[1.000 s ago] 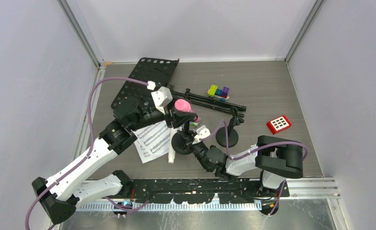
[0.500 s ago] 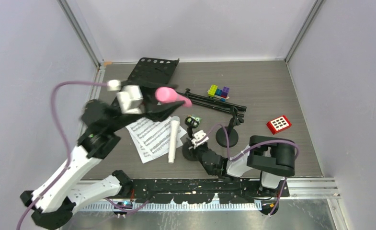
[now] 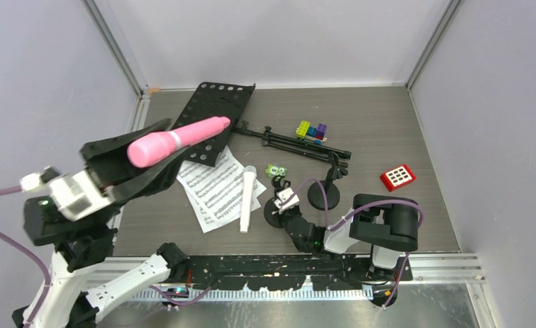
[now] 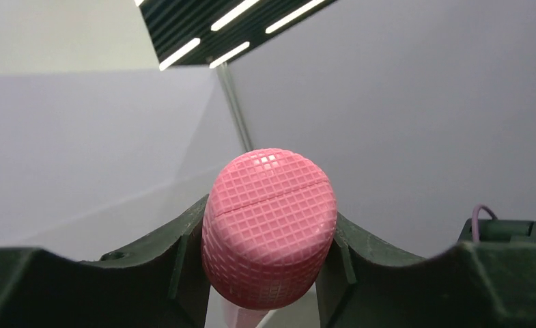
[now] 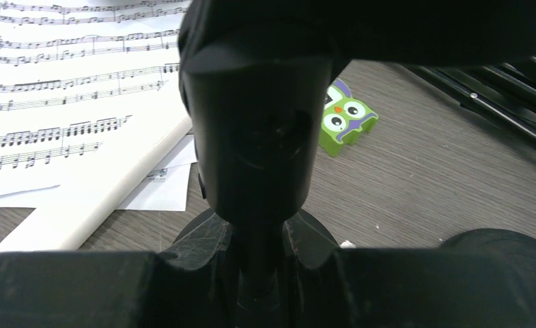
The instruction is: Pack up the instrument practice props
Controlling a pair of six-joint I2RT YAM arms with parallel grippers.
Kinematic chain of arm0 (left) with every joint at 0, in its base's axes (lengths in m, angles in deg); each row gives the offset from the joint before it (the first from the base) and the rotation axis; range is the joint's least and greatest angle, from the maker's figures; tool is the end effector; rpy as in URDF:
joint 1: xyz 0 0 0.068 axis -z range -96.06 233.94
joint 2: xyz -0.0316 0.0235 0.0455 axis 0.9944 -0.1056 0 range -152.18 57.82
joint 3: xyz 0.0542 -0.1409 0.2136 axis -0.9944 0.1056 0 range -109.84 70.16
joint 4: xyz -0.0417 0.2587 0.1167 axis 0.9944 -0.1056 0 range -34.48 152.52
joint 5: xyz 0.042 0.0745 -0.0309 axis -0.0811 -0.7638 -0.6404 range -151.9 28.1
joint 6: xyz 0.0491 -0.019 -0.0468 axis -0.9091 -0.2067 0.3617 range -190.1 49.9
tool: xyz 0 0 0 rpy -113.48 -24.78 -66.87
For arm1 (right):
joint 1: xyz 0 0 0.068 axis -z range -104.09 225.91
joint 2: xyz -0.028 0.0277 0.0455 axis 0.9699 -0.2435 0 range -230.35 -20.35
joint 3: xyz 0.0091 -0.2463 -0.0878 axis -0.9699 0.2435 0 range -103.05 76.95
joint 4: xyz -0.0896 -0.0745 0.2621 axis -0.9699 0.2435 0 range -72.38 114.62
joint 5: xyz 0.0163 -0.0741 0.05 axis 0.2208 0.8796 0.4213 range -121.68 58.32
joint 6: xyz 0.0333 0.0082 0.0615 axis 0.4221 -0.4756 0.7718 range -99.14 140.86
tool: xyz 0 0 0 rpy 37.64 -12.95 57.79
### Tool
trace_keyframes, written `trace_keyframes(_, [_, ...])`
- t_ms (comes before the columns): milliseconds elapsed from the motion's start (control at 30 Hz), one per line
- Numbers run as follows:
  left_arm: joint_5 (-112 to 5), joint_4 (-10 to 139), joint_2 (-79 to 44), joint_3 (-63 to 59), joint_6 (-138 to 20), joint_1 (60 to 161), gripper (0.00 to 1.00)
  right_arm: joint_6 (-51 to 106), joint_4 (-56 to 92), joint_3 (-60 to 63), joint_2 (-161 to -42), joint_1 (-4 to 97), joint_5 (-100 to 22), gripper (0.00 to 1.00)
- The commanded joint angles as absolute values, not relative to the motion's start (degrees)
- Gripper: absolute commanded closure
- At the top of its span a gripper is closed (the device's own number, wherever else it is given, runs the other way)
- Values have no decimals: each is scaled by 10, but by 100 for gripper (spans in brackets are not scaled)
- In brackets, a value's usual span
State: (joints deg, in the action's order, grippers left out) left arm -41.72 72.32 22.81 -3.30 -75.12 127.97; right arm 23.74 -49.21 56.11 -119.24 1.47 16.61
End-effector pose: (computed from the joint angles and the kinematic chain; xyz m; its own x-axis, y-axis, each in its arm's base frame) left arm 0.0396 -0.0659 0.5700 0.6059 -0.4715 -0.6408 0.7675 0.5585 0.3147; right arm 0.1177 0.2622 0.0875 -0.0745 -0.1428 -0.9869 -0.4412 0.8923 -0.0959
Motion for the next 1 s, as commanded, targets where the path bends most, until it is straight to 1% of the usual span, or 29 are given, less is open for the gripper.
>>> trace_keyframes(0, [-536, 594, 235, -2, -740, 1281, 100, 248, -516, 557, -1189, 19, 231, 100])
trace_keyframes(167, [-691, 467, 241, 26, -650, 1281, 100, 276, -524, 551, -1206, 37, 241, 100])
trace_keyframes(367, [-773, 380, 245, 98, -561, 1281, 100, 299, -511, 554, -1195, 69, 206, 99])
trace_keyframes(533, [-812, 276, 194, 113, -501, 1281, 100, 295, -487, 547, -1182, 74, 185, 98])
trace_keyframes(600, [-806, 268, 175, 129, -491, 1281, 100, 295, -487, 549, -1181, 74, 181, 95])
trace_keyframes(767, [-796, 269, 136, 156, -473, 1281, 100, 301, -487, 558, -1166, 74, 163, 93])
trace_keyframes(800, [-794, 270, 127, 160, -470, 1281, 100, 302, -485, 560, -1160, 74, 156, 86])
trace_keyframes(833, [-793, 270, 119, 162, -467, 1281, 100, 301, -479, 560, -1154, 74, 148, 76])
trace_keyframes(867, [-791, 270, 109, 165, -463, 1281, 100, 299, -469, 559, -1146, 74, 138, 70])
trace_keyframes(967, [-787, 274, 86, 175, -456, 1281, 100, 297, -431, 552, -1123, 74, 119, 58])
